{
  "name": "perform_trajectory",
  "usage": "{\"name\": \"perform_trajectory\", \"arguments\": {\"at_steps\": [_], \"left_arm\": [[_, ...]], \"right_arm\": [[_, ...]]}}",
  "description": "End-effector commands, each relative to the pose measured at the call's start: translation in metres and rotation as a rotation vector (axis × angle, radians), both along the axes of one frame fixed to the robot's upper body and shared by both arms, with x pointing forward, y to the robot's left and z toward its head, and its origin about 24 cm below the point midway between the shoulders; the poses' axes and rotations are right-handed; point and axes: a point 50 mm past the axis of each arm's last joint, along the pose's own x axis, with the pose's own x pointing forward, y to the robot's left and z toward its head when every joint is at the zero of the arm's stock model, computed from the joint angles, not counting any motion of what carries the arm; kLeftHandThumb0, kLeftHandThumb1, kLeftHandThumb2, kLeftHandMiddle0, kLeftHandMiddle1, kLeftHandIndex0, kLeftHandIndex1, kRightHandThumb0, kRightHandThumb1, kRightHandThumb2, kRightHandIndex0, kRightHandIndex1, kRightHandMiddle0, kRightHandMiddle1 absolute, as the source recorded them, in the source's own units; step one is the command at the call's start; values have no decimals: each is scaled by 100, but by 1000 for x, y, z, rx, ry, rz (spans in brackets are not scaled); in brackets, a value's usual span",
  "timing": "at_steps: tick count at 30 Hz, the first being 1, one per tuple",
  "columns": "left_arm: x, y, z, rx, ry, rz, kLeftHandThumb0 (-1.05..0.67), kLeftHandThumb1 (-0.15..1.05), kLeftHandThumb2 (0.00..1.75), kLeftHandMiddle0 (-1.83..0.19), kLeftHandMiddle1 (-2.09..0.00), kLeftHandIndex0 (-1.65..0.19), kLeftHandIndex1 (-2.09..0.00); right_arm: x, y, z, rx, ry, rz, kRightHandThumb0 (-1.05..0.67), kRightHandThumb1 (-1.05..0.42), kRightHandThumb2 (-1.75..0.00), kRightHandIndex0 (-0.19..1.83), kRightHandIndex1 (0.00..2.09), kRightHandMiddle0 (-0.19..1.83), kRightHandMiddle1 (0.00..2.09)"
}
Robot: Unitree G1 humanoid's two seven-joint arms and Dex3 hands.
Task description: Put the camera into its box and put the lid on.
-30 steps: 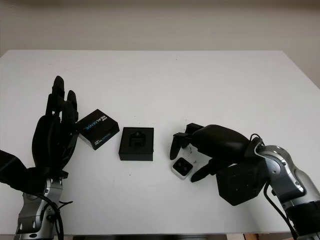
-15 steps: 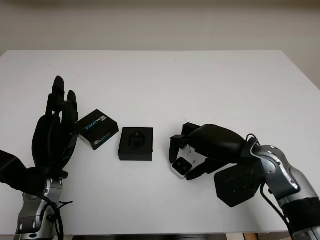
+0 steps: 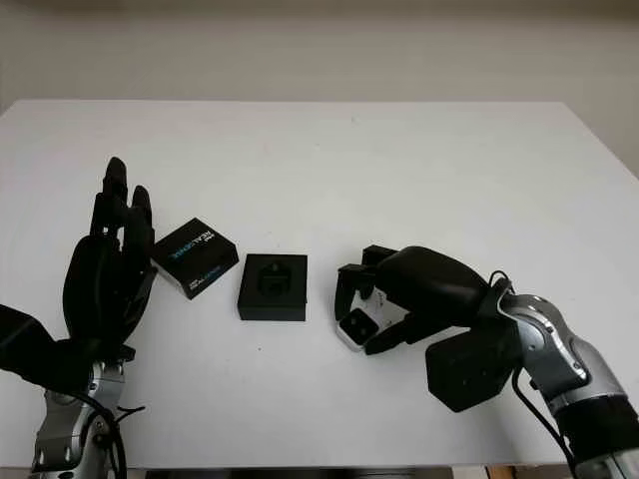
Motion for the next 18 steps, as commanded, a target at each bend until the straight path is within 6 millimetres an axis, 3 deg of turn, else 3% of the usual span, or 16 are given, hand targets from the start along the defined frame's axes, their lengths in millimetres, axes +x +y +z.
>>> {"name": "perform_trajectory", "arguments": {"at_steps": [1,8,11,18], "left_arm": [[-2,-1,3,13,-13,-1,-64,105,55,15,-5,16,-5],[-2,-2,2,9,-14,-2,-64,105,56,15,-5,15,-5],[-2,-2,2,7,-12,-3,-64,105,55,15,-5,15,-5],[-2,-4,1,3,-11,-11,-64,105,55,16,-5,16,-5]], "right_arm": [[2,-4,-1,53,44,-50,-26,-93,-6,-11,117,25,162],[12,-10,7,214,206,-205,-29,-100,-5,11,40,19,160],[14,-9,13,257,224,-237,-31,-100,-5,16,28,20,157],[20,-1,29,336,228,-264,-42,-102,-6,24,25,25,167]]}}
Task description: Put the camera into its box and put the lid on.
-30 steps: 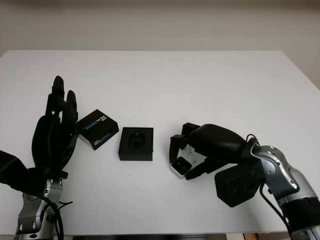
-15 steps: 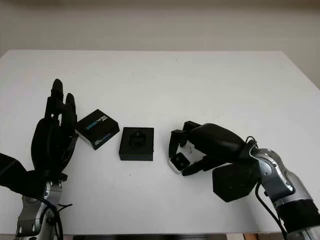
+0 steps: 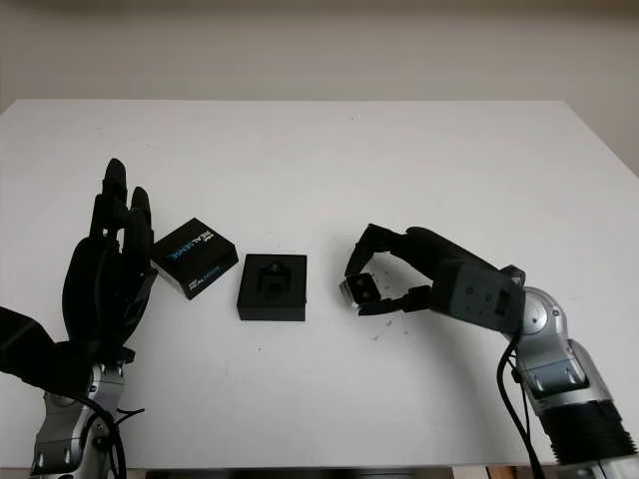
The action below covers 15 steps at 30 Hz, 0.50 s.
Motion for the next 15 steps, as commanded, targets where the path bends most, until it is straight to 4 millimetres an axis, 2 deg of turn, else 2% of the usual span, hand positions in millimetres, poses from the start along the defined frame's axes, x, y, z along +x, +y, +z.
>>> {"name": "perform_trajectory", "arguments": {"at_steps": [1,9,15], "left_arm": [[-1,-3,3,-5,-18,-10,-64,105,55,16,-5,16,-5],[-1,-6,2,1,-15,-10,-64,105,57,16,-5,17,-5],[0,-8,2,-5,-8,-8,-65,105,56,15,-5,17,-5]], "right_arm": [[3,6,16,31,-39,2,-42,-102,-5,24,25,25,168],[5,25,29,155,11,-53,-37,-100,-5,26,24,25,174],[10,44,28,228,-14,-87,-37,-101,-6,26,24,24,182]]}}
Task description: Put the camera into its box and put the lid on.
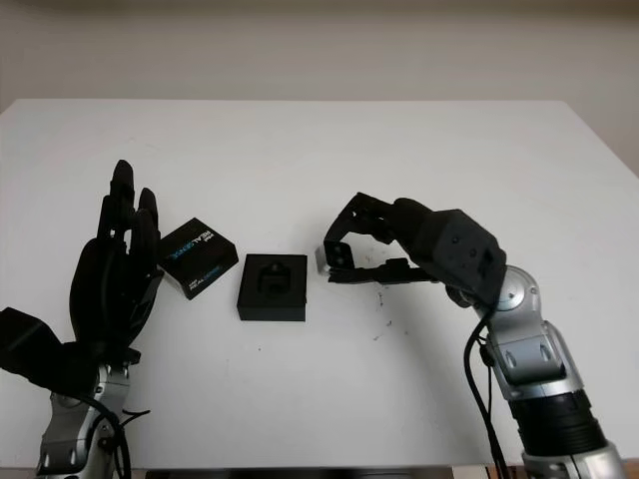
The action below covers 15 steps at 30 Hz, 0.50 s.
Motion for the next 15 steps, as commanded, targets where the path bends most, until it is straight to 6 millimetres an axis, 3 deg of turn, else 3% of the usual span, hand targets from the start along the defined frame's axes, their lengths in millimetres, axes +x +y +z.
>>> {"name": "perform_trajectory", "arguments": {"at_steps": [1,15], "left_arm": [[-1,-2,4,5,-16,-2,-65,105,56,15,-5,16,-5],[0,-5,5,8,-22,8,-65,105,56,14,-6,16,-6]], "right_arm": [[4,10,9,29,-36,3,-37,-101,-6,25,24,24,184],[12,50,-11,133,9,-32,-38,-103,-5,26,25,27,196]]}}
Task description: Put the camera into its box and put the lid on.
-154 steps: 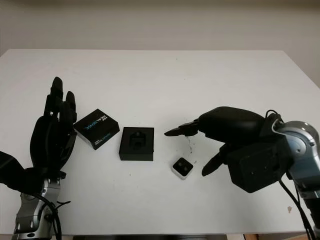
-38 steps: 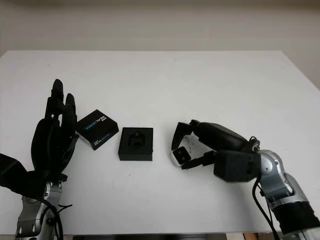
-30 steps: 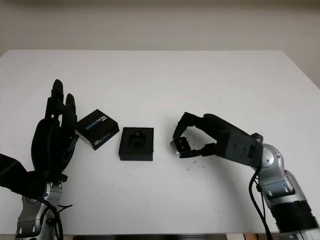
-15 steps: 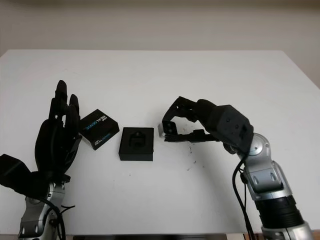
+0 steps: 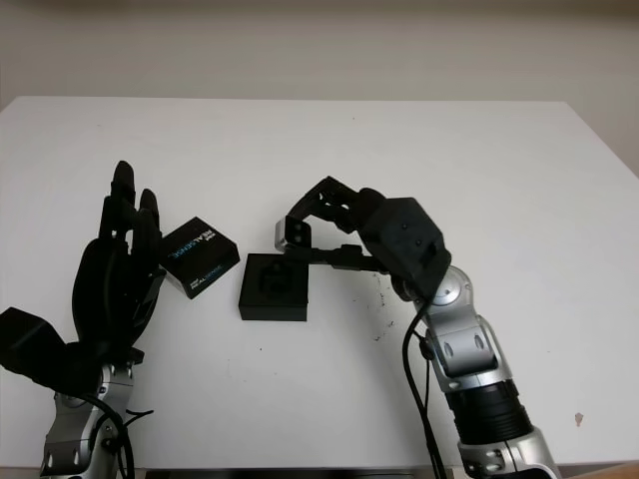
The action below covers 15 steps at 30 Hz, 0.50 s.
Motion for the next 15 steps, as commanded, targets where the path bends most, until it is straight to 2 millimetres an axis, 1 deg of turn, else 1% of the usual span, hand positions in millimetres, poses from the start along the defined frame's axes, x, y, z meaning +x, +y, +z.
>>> {"name": "perform_trajectory", "arguments": {"at_steps": [1,4,8,15], "left_arm": [[0,-2,5,0,-24,-3,-65,105,56,14,-6,16,-6],[0,-3,4,-1,-25,-9,-64,105,57,15,-5,16,-5],[0,-3,4,-7,-23,-1,-65,105,56,14,-6,15,-6],[-1,-3,4,-3,-23,-5,-64,105,56,14,-5,16,-5]], "right_arm": [[2,6,4,5,-26,7,-38,-103,-5,26,26,27,196],[1,12,0,0,-12,0,-38,-102,-5,25,26,29,196],[-2,17,-4,-6,-9,8,-35,-103,-5,24,27,25,199],[-7,19,-9,-67,-21,10,-36,-103,-6,25,32,22,204]]}}
